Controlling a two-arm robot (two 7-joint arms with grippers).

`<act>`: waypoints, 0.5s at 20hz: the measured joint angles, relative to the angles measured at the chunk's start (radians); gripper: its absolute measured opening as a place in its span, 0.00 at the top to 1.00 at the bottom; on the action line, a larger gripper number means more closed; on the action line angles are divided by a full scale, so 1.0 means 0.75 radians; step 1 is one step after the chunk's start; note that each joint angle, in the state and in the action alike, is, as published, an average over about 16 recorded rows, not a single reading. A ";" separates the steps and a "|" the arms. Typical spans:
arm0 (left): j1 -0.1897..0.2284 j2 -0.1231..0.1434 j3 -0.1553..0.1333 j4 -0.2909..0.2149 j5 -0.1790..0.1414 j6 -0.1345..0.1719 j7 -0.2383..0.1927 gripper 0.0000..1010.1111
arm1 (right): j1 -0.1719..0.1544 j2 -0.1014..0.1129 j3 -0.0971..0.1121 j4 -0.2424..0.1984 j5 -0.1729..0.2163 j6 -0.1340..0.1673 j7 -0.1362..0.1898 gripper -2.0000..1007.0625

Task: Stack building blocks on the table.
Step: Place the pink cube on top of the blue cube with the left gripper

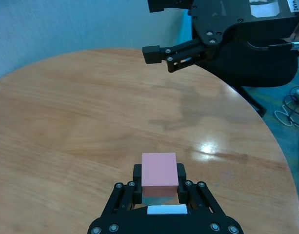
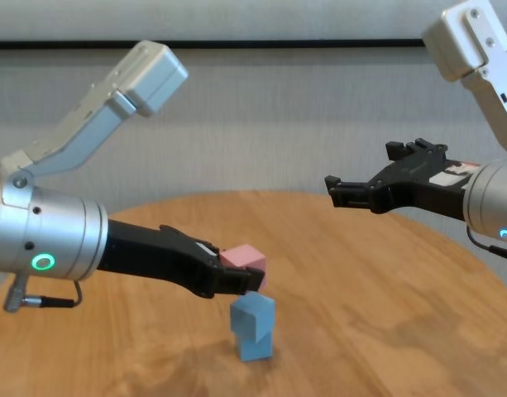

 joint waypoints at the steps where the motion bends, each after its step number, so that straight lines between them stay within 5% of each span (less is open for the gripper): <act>1: -0.003 0.001 0.005 0.002 -0.001 0.001 -0.002 0.61 | 0.000 0.000 0.000 0.000 0.000 0.000 0.000 0.00; 10: -0.026 0.008 0.048 0.025 -0.013 -0.001 -0.006 0.61 | 0.000 0.000 0.000 0.000 0.000 0.000 0.000 0.00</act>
